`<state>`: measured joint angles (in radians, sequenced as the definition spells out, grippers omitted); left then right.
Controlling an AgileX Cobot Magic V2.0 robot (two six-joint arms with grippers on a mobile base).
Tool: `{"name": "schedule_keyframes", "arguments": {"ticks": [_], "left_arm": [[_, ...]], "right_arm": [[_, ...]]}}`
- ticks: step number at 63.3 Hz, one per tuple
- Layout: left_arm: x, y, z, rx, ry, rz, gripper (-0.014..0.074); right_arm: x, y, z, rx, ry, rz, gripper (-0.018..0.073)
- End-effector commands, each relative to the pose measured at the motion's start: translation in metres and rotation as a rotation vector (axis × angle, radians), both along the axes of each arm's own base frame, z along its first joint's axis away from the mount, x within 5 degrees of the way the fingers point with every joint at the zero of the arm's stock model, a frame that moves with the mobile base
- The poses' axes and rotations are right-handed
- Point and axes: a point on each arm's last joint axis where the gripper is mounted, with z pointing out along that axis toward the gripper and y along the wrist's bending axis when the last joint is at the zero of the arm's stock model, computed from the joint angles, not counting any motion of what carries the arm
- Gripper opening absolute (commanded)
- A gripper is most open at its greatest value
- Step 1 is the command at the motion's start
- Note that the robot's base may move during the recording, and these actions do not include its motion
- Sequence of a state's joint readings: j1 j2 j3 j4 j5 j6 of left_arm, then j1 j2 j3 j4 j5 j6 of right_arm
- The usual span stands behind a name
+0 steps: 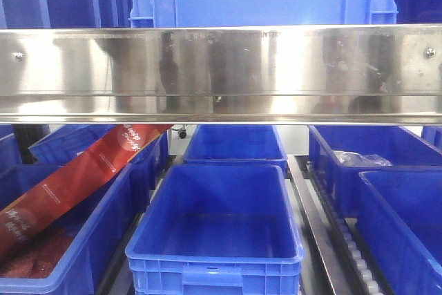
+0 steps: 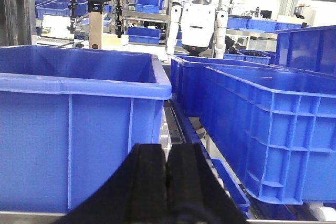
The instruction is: Place valve from conveyor to right shelf box
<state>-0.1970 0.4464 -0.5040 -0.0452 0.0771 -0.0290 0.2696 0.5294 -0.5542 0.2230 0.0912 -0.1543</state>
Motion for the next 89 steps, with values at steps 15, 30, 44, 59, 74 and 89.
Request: {"name": "schedule_keyframes", "arguments": {"ticks": [15,30,44,59,74,89], "left_arm": [[-0.002,0.001,0.002,-0.017,-0.02,0.004,-0.0111],[-0.002,0.001,0.002,-0.017,-0.02,0.004,-0.0111],[-0.002,0.001,0.002,-0.017,-0.02,0.004,-0.0111],[-0.002,0.001,0.002,-0.017,-0.02,0.004,-0.0111],[-0.002,0.001,0.002,-0.017,-0.021,0.004,-0.0111],[-0.002,0.001,0.002,-0.017,-0.021,0.004,-0.0111]], "right_arm": [[-0.002,-0.003,0.0,-0.072,-0.049,-0.024,-0.0163],[-0.016,-0.024,-0.048,-0.05,-0.061,-0.205,-0.0163],[-0.035,-0.031,-0.109,-0.069,-0.01,-0.282,-0.0163],[-0.05,-0.031,-0.141,-0.082,-0.028,-0.278,-0.0163],[-0.052,-0.031,-0.141,-0.093,-0.043,-0.278,-0.0163],[-0.052,-0.031,-0.141,-0.092,-0.043,-0.279,-0.0163]]}}
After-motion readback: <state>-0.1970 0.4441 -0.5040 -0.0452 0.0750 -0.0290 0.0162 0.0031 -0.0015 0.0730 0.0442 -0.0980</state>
